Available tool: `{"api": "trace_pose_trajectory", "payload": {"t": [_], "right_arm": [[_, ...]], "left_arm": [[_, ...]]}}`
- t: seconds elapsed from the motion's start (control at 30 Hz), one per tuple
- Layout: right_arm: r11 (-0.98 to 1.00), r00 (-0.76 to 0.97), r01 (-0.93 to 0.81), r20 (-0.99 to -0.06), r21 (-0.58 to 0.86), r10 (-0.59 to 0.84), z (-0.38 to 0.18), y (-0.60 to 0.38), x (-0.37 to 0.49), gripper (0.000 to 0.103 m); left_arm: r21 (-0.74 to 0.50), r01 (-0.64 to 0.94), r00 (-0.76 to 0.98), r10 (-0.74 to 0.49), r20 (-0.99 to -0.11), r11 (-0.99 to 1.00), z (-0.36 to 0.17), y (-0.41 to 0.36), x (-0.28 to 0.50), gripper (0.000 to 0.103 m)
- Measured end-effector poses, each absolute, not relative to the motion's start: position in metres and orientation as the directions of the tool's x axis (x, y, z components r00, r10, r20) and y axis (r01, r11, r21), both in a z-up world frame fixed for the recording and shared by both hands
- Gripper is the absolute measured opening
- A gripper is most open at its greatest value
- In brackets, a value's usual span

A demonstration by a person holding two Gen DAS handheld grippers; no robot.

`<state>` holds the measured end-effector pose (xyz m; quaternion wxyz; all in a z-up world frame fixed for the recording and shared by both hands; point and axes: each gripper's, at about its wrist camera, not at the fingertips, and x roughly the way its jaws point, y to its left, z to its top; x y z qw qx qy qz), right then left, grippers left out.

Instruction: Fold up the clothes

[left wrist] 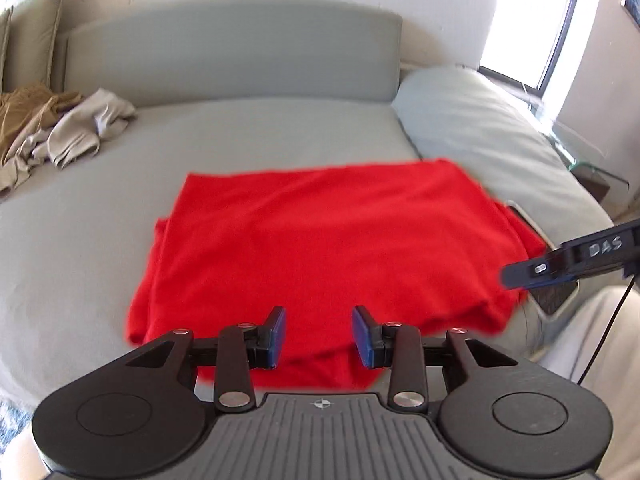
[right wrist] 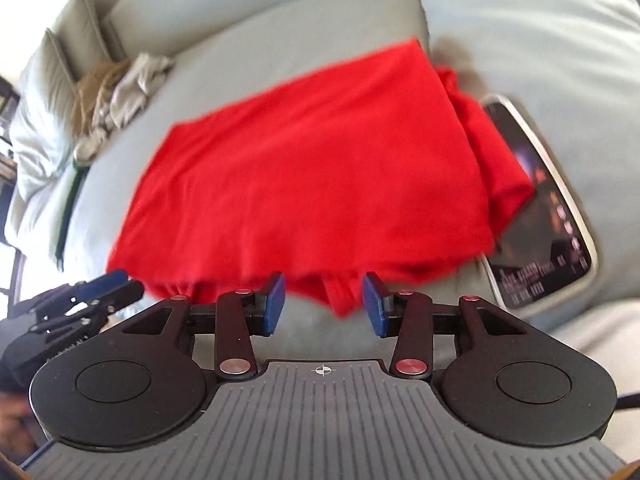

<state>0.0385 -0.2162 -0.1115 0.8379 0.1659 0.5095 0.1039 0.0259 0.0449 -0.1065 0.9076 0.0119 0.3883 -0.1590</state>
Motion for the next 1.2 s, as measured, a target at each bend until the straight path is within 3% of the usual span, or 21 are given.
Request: {"api": "trace_pose_trajectory", "payload": {"t": [0.07,0.13,0.23,0.4,0.5,0.53,0.6,0.67,0.77,0.83,0.9,1.2], "right_arm": [[0.946,0.491,-0.036,-0.819,0.322,0.297,-0.115,-0.196,0.05,0.035],[0.97,0.522,-0.075,-0.82,0.232,0.237,-0.12,-0.176,0.06,0.034],[0.988,0.482,-0.076,-0.863,0.134,0.154,-0.141,-0.161,0.07,0.034],[0.988,0.375,-0.113,-0.916,0.104,0.139,-0.144,-0.174,0.043,0.033],[0.981,0.364,-0.099,-0.912,0.167,0.191,-0.129,-0.189,0.035,0.036],[0.978,0.391,-0.08,-0.897,0.192,0.208,-0.12,-0.195,0.035,0.037],[0.966,0.452,-0.036,-0.858,0.255,0.243,-0.099,-0.208,0.036,0.051],[0.949,0.508,0.021,-0.821,0.314,0.261,-0.075,-0.222,0.042,0.072],[0.935,0.545,0.053,-0.794,0.352,0.268,-0.051,-0.234,0.053,0.082],[0.932,0.562,0.07,-0.786,0.354,0.257,-0.043,-0.242,0.062,0.088],[0.934,0.57,0.109,-0.791,0.339,0.22,-0.043,-0.247,0.085,0.089],[0.818,0.58,0.348,-0.791,0.458,0.196,-0.106,-0.3,0.181,0.083]], "left_arm": [[-0.046,0.256,0.68,-0.214,-0.702,0.966,-0.118,0.028,0.04,0.036],[-0.004,0.221,0.687,-0.158,-0.709,0.975,-0.133,0.018,0.051,0.03],[-0.021,0.237,0.625,-0.169,-0.762,0.971,-0.15,0.017,0.053,0.027],[-0.08,0.316,0.502,-0.238,-0.832,0.945,-0.142,0.03,0.036,0.022],[-0.119,0.315,0.512,-0.274,-0.814,0.942,-0.122,0.042,0.038,0.022],[-0.108,0.307,0.54,-0.266,-0.798,0.946,-0.112,0.046,0.041,0.023],[-0.108,0.271,0.574,-0.251,-0.78,0.956,-0.096,0.056,0.051,0.033],[-0.137,0.23,0.586,-0.25,-0.771,0.963,-0.084,0.066,0.063,0.036],[-0.133,0.183,0.601,-0.218,-0.769,0.974,-0.073,0.077,0.084,0.045],[-0.105,0.141,0.61,-0.17,-0.774,0.984,-0.071,0.083,0.101,0.058],[-0.129,0.094,0.613,-0.159,-0.774,0.987,-0.075,0.095,0.122,0.068],[-0.263,-0.115,0.582,-0.149,-0.799,0.958,-0.113,0.141,0.229,0.07]]}}
